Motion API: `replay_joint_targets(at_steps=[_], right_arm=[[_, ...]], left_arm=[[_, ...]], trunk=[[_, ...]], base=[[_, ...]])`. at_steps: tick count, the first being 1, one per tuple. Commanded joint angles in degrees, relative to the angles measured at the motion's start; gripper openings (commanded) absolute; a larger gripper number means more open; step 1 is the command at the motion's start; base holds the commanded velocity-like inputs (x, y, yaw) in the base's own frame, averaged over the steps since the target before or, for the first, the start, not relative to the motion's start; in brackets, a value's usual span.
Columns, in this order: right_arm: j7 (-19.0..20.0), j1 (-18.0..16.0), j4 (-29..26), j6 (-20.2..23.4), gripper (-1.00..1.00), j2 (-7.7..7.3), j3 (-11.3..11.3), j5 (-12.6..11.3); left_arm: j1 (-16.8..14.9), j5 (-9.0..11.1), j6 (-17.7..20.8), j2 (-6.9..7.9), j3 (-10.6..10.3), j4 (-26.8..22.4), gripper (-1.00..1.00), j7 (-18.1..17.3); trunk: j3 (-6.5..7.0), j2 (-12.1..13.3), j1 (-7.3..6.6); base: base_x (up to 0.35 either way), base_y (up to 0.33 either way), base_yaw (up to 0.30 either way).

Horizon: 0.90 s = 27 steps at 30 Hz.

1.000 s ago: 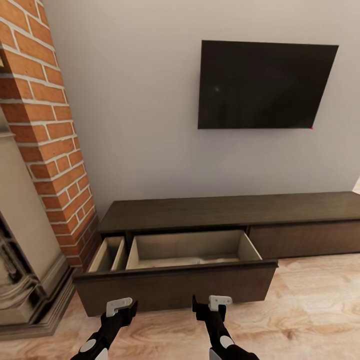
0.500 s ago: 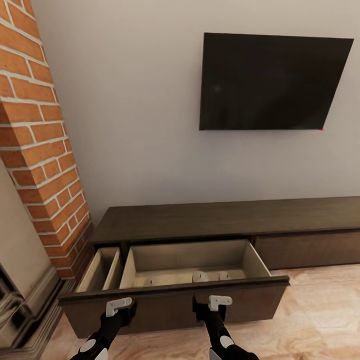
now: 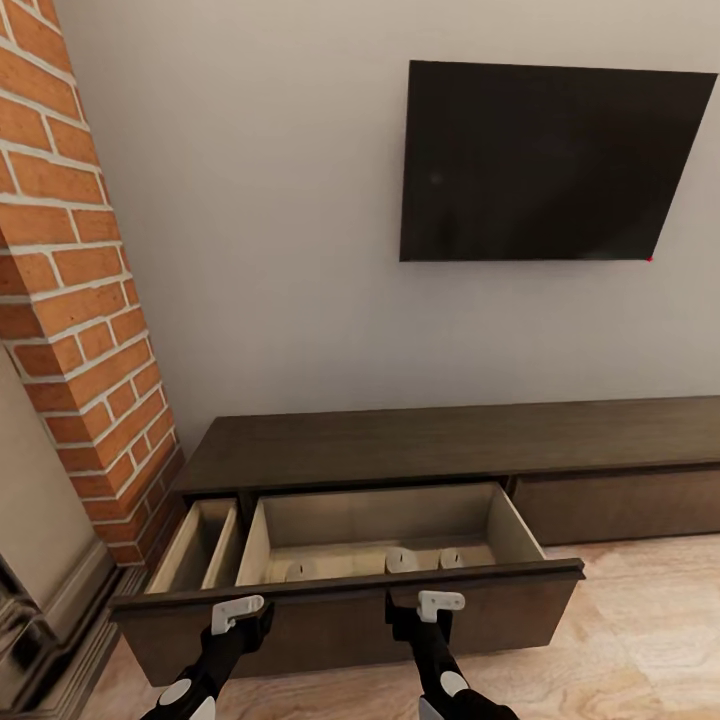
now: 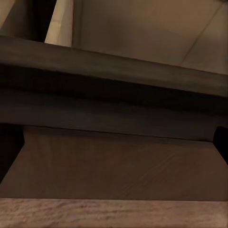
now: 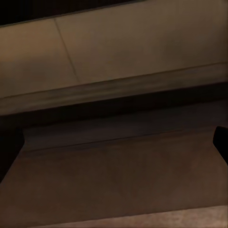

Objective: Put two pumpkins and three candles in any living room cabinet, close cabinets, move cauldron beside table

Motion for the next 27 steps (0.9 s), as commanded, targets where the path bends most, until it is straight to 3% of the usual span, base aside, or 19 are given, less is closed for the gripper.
replay_joint_targets(at_steps=[1,8,27], right_arm=[[-0.41,-0.07,0.0,-0.17,1.0,-0.01,0.48,-0.27],[-0.41,-0.05,0.0,-0.17,1.0,-0.02,0.46,-0.32],[-0.41,-0.04,0.0,-0.17,1.0,0.0,0.45,-0.36]], left_arm=[[-0.1,0.38,-0.32,0.08,-0.47,-0.08,1.0,0.15],[-0.09,0.35,-0.32,0.08,-0.47,-0.08,1.0,0.14],[-0.11,0.34,-0.32,0.08,-0.47,-0.08,1.0,0.14]], trunk=[[-0.05,-0.03,-0.02],[-1.3,-2.84,1.52],[-1.3,-2.84,1.52]], base=[[0.0,0.0,0.0],[0.0,0.0,0.0],[0.0,0.0,0.0]])
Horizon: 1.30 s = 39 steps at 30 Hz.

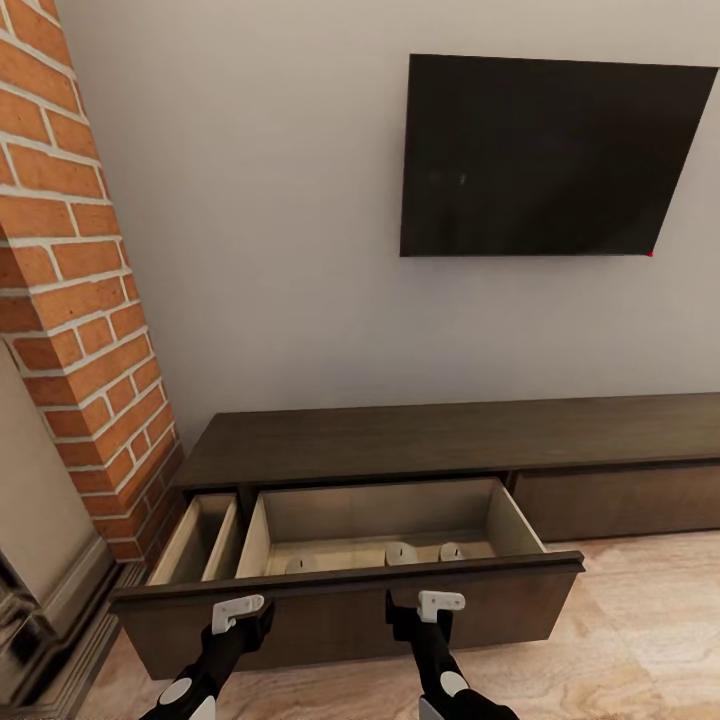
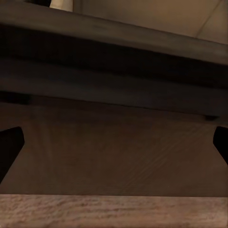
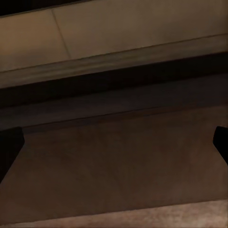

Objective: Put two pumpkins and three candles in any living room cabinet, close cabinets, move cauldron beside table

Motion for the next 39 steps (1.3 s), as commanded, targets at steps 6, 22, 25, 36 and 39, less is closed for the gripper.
replay_joint_targets(at_steps=[6,22,25,36,39], right_arm=[[-0.42,-0.07,-0.01,-0.17,1.0,-0.03,0.49,-0.27],[-0.42,-0.06,0.0,-0.17,1.0,-0.03,0.53,-0.27],[-0.42,-0.07,0.0,-0.17,1.0,-0.03,0.51,-0.27],[-0.42,-0.06,0.0,-0.17,1.0,-0.03,0.49,-0.27],[-0.42,-0.09,0.0,-0.17,1.0,-0.03,0.5,-0.27]], left_arm=[[-0.06,0.59,-0.32,0.08,-0.47,0.0,1.0,0.2],[-0.04,0.58,-0.32,0.08,-0.47,0.0,1.0,0.19],[-0.04,0.58,-0.32,0.08,-0.47,0.0,1.0,0.2],[-0.04,0.58,-0.32,0.08,-0.48,0.0,1.0,0.19],[-0.04,0.58,-0.32,0.08,-0.48,0.0,1.0,0.18]], trunk=[[-0.06,-0.02,-0.01],[-0.06,-0.02,-0.01],[-0.06,-0.02,-0.01],[-0.06,-0.02,-0.01],[-0.06,-0.02,-0.01]], base=[[0.147,0.0,0.0],[0.076,0.0,0.0],[0.133,0.0,0.0],[0.115,0.0,0.0],[0.134,0.0,0.0]])
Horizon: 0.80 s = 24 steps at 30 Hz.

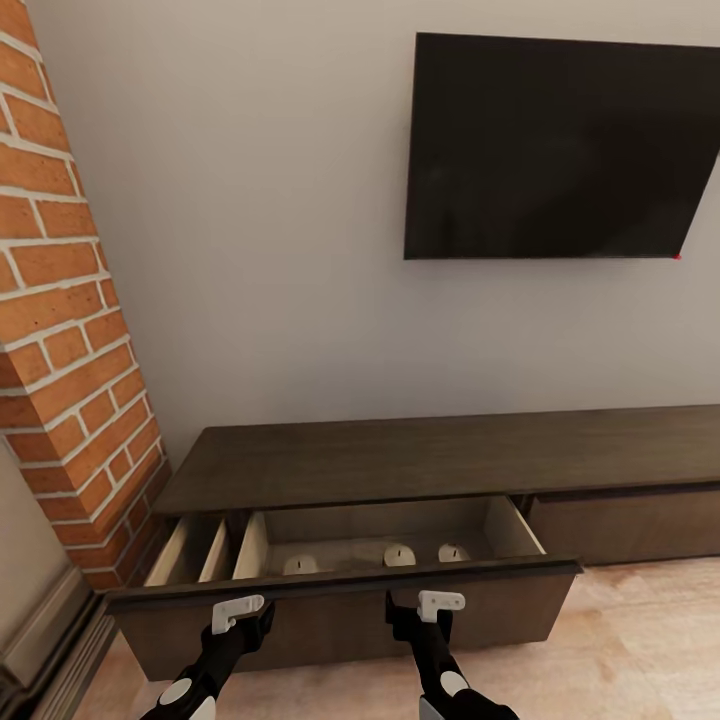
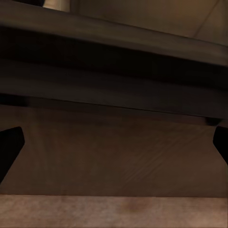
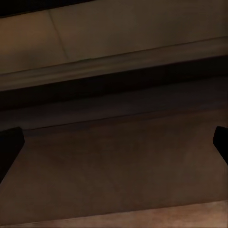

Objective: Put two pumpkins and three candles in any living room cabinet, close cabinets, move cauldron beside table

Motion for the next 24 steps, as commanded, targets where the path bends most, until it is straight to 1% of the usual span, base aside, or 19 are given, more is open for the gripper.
replay_joint_targets(at_steps=[1,13,24], right_arm=[[-0.42,-0.04,-0.01,-0.17,1.0,-0.01,0.48,-0.27],[-0.42,-0.03,-0.01,-0.17,1.0,-0.01,0.51,-0.27],[-0.42,-0.03,-0.06,-0.17,1.0,-0.01,0.48,-0.27]], left_arm=[[-0.07,0.57,-0.31,0.07,-0.46,-0.01,1.0,0.14],[-0.07,0.49,-0.31,0.07,-0.46,-0.01,1.0,0.14],[-0.07,0.49,-0.31,0.06,-0.46,-0.01,1.0,0.13]], trunk=[[-0.05,-0.02,0.0],[-0.05,-0.02,0.0],[-0.05,-0.02,0.0]], base=[[0.144,0.0,0.0],[0.161,0.0,0.0],[0.194,0.0,0.0]])
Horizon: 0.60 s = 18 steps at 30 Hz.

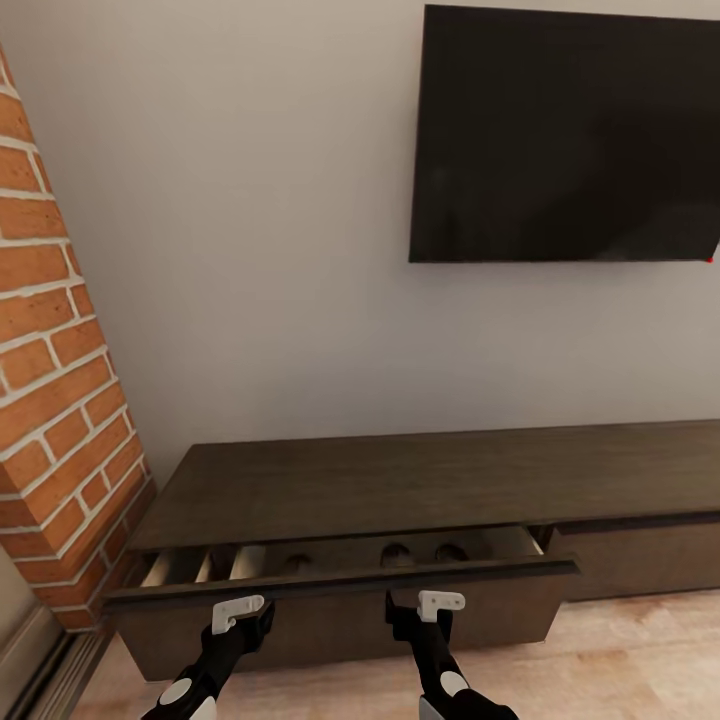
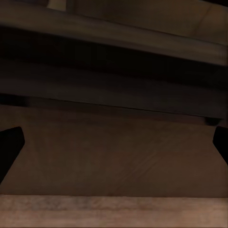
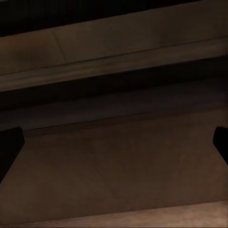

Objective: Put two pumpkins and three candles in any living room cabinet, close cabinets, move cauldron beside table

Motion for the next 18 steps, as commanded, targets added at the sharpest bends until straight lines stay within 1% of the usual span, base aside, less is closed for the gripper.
replay_joint_targets(at_steps=[1,12,18], right_arm=[[-0.42,-0.07,-0.01,-0.17,1.0,-0.01,0.49,-0.27],[-0.42,-0.06,0.0,-0.17,1.0,-0.01,0.49,-0.27],[-0.42,-0.08,0.0,-0.17,1.0,-0.01,0.51,-0.27]], left_arm=[[-0.07,0.54,-0.31,0.08,-0.48,-0.02,1.0,0.13],[-0.07,0.54,-0.31,0.07,-0.48,-0.02,1.0,0.12],[-0.08,0.49,-0.31,0.06,-0.53,-0.02,1.0,0.15]], trunk=[[-0.05,-0.02,0.01],[-0.05,-0.02,0.01],[-0.05,-0.02,0.01]], base=[[0.202,0.0,0.0],[0.201,0.0,0.0],[0.12,0.0,0.0]])
